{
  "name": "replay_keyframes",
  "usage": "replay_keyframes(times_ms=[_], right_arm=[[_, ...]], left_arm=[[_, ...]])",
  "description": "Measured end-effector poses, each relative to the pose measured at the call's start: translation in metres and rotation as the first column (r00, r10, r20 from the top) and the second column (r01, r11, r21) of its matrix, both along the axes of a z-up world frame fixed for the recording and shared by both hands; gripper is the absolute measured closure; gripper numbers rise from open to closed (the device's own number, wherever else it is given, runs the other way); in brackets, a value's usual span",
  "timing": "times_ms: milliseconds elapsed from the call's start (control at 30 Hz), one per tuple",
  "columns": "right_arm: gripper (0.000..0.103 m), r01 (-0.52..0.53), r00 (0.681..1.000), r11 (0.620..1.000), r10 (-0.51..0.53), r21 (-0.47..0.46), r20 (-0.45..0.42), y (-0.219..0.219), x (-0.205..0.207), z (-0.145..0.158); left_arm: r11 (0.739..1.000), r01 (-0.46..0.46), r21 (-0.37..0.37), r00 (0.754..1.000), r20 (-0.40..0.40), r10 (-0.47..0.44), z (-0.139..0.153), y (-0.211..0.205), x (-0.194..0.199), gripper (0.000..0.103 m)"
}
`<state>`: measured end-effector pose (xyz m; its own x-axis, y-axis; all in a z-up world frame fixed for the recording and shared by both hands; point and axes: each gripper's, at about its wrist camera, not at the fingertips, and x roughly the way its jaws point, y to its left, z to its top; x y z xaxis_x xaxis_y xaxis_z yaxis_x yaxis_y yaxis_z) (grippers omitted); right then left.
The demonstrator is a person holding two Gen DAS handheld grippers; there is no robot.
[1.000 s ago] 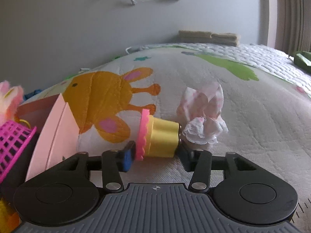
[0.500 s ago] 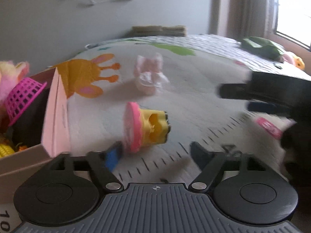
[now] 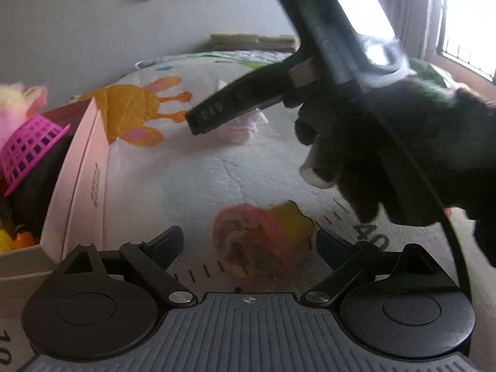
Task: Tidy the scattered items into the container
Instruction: 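Grasp the pink-rimmed yellow toy with the left gripper while right gripper reaches the lace bow, then grasp the pink lace bow with the right gripper while left gripper holds the yellow toy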
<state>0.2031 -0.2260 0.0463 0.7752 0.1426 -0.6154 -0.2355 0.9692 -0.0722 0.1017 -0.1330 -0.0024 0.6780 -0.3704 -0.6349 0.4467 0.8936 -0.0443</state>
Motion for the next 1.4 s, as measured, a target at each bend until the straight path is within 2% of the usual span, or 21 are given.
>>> replay_keyframes(times_ms=[67,167,300,400,433,467,500,567,600,767,833,900,1000,1033,1100,1133,1200,1333,1400], right_arm=[[0.07,0.012,1.0,1.0,-0.012,0.017,-0.016,-0.006,0.003,-0.001],[0.077,0.046,0.999,0.997,-0.047,0.066,0.015,-0.019,-0.012,0.005],[0.078,0.089,0.992,0.983,-0.102,0.159,0.076,-0.042,-0.067,0.024],[0.078,0.128,0.985,0.96,-0.153,0.25,0.083,-0.058,-0.113,0.03],[0.078,0.141,0.982,0.953,-0.169,0.266,0.085,-0.061,-0.125,0.03],[0.078,0.155,0.979,0.947,-0.185,0.282,0.086,-0.064,-0.138,0.029],[0.078,0.167,0.976,0.94,-0.202,0.299,0.087,-0.067,-0.15,0.028],[0.078,0.181,0.97,0.932,-0.221,0.315,0.098,-0.069,-0.171,0.026],[0.078,0.185,0.968,0.931,-0.228,0.316,0.105,-0.068,-0.18,0.025],[0.078,0.167,0.975,0.941,-0.202,0.295,0.092,-0.055,-0.201,0.012],[0.076,0.163,0.977,0.944,-0.196,0.288,0.089,-0.049,-0.209,0.007],[0.067,0.165,0.977,0.943,-0.197,0.289,0.086,-0.043,-0.22,0.004],[0.061,0.133,0.98,0.95,-0.168,0.282,0.106,-0.029,-0.24,0.005],[0.059,0.117,0.981,0.955,-0.154,0.274,0.117,-0.023,-0.247,0.007],[0.048,0.081,0.982,0.962,-0.121,0.261,0.144,-0.011,-0.257,0.012],[0.047,0.062,0.982,0.963,-0.105,0.261,0.155,-0.006,-0.26,0.015],[0.042,0.031,0.983,0.964,-0.077,0.266,0.164,0.003,-0.265,0.019],[0.038,-0.009,0.991,0.957,-0.03,0.291,0.131,0.017,-0.263,0.02],[0.038,-0.039,0.992,0.958,0.003,0.285,0.126,0.027,-0.261,0.019]], left_arm=[[1.0,-0.002,-0.002,1.0,0.001,0.002,0.0,0.0,0.001,0.007],[1.0,-0.004,-0.005,1.0,0.002,0.004,-0.001,0.001,0.002,0.007],[1.0,0.003,-0.016,1.0,0.0,-0.003,-0.001,0.002,0.004,0.007],[1.0,-0.002,-0.016,1.0,-0.002,0.002,-0.003,0.001,0.008,0.007],[1.0,-0.005,-0.01,1.0,0.0,0.005,-0.003,0.0,0.008,0.009],[1.0,-0.007,-0.001,1.0,0.007,0.007,-0.003,-0.002,0.008,0.019],[1.0,-0.001,0.008,1.0,0.018,0.001,-0.002,-0.003,0.007,0.023],[1.0,0.015,0.015,0.999,0.033,-0.016,-0.002,-0.004,0.005,0.033],[1.0,0.017,0.015,0.999,0.037,-0.018,-0.002,-0.004,0.005,0.035],[1.0,0.018,0.006,0.998,0.062,-0.019,0.002,0.003,-0.009,0.035],[0.999,0.034,0.015,0.997,0.071,-0.035,0.004,0.01,-0.023,0.035],[0.999,0.04,0.015,0.997,0.064,-0.041,0.007,0.022,-0.041,0.035],[1.0,0.018,0.013,0.999,0.046,-0.018,0.008,0.042,-0.064,0.035],[1.0,0.008,0.013,0.999,0.036,-0.008,0.008,0.048,-0.069,0.033],[1.0,-0.005,0.0,1.0,0.016,0.005,0.007,0.058,-0.077,0.022],[1.0,-0.013,-0.011,1.0,0.012,0.013,0.007,0.063,-0.079,0.016],[0.999,-0.023,-0.031,1.0,0.011,0.024,0.009,0.072,-0.084,0.016],[0.998,-0.025,-0.052,0.999,0.023,0.026,0.014,0.088,-0.096,0.016],[0.998,-0.02,-0.057,0.999,0.034,0.022,0.017,0.094,-0.102,0.012]])
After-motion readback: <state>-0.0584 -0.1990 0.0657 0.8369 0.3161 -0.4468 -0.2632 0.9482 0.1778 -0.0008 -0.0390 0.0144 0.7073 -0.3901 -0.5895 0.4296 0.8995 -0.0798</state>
